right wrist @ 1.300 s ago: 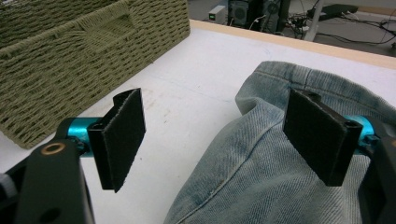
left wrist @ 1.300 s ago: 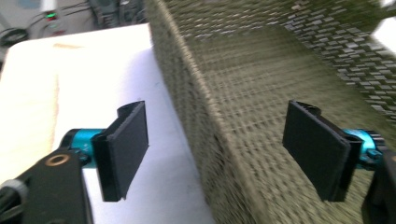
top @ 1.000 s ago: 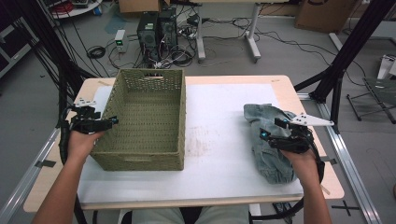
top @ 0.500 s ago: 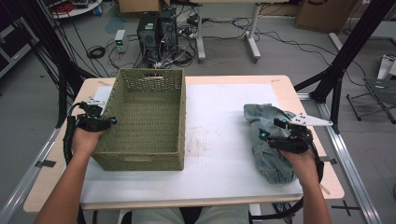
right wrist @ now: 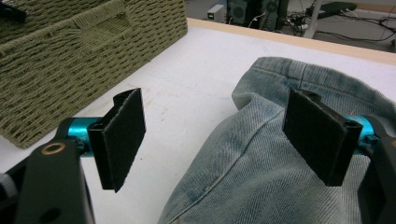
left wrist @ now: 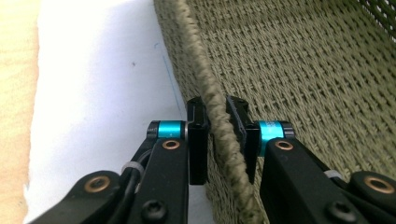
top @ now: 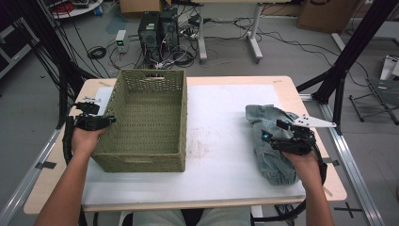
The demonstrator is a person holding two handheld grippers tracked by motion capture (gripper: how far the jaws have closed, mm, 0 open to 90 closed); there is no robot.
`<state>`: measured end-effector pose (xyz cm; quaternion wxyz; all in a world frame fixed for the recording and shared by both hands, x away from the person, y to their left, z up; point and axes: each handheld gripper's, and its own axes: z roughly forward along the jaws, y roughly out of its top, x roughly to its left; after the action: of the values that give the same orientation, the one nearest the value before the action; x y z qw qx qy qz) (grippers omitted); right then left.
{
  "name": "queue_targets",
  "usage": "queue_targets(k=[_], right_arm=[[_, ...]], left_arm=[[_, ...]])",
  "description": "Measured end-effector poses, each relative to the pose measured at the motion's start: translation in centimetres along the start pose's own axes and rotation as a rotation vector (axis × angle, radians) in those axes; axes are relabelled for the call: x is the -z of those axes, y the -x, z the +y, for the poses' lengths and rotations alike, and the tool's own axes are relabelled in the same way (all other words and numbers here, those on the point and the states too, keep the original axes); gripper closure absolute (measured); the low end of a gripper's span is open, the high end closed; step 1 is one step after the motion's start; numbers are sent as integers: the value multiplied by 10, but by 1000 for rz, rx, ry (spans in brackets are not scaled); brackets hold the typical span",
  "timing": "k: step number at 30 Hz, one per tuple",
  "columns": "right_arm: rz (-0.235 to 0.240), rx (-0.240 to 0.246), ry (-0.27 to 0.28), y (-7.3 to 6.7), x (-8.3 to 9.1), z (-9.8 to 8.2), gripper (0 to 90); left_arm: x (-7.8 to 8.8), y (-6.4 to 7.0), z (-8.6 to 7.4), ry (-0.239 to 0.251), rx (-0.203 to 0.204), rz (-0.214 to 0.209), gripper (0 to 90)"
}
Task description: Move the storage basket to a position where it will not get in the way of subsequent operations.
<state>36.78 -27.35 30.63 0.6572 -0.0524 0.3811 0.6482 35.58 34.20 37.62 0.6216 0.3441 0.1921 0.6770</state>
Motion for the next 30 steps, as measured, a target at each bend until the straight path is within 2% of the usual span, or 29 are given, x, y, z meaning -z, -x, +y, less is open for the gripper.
queue_targets(k=[6, 15, 21, 22, 28, 30], right_arm=[[-3, -1, 3, 1, 1, -1, 216], [-4, -2, 3, 2, 2, -1, 216], [-4, -3, 4, 1, 2, -1, 216], [-4, -3, 3, 1, 2, -1, 216], [-1, -3, 3, 1, 1, -1, 216], [-2, -5, 1, 1, 1, -1, 216]], left_arm=[[3, -7, -1, 12, 11, 10, 799], [7, -18, -3, 7, -15, 44, 780], [10, -29, -5, 7, 8, 69, 779], [11, -31, -6, 3, 14, 74, 778], [16, -43, -6, -25, -16, 115, 777], [17, -48, -7, -28, -8, 124, 773]])
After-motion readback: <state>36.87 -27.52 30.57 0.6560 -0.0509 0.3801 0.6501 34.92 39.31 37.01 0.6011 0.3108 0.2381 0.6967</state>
